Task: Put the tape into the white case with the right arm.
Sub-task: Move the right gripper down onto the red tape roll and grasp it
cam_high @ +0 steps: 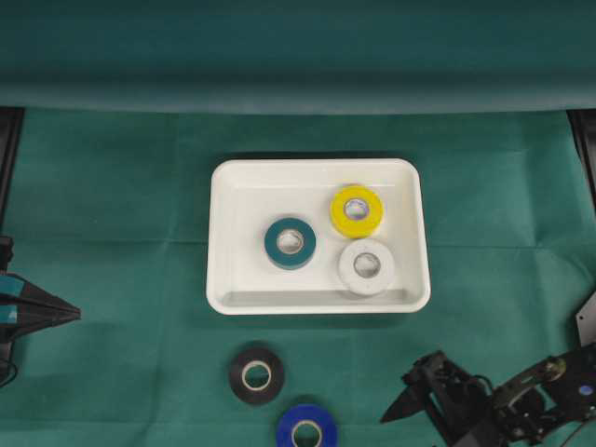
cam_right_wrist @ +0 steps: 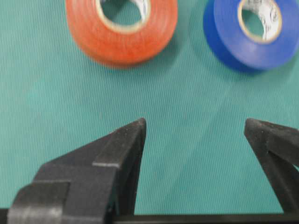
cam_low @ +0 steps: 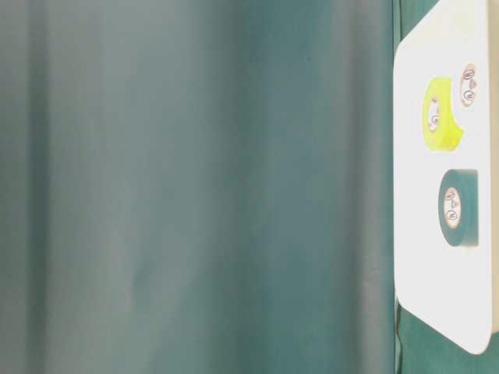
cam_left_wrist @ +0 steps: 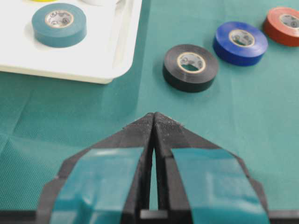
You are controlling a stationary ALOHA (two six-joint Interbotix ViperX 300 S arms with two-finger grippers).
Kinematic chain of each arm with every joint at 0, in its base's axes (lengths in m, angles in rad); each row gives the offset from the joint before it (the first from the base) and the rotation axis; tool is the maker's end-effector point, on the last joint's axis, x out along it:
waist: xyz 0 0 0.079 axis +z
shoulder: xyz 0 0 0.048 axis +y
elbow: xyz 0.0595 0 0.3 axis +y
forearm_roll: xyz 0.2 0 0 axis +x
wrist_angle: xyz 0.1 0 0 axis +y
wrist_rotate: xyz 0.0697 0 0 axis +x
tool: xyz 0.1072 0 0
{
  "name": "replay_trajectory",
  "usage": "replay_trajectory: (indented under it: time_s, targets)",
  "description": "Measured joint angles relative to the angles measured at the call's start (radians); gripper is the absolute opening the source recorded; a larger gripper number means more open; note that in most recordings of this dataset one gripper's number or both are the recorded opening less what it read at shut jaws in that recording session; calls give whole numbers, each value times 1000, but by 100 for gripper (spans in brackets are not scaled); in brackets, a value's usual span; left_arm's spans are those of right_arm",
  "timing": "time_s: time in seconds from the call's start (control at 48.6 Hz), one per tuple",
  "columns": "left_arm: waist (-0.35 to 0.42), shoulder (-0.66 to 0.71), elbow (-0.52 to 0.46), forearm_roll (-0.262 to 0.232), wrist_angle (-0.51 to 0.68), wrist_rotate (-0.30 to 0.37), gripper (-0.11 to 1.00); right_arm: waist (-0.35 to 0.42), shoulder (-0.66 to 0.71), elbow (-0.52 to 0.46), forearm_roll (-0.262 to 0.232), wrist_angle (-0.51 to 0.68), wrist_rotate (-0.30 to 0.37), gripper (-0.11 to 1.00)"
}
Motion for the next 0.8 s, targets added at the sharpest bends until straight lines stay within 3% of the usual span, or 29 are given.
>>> replay_trajectory:
  time_s: [0.597,0.802]
  targets:
    - [-2,0,0,0,2,-2,0,63,176,-196,0,49,57,65]
    - [-2,0,0,2,0,-2,0,77,206,-235,0,100,138,65]
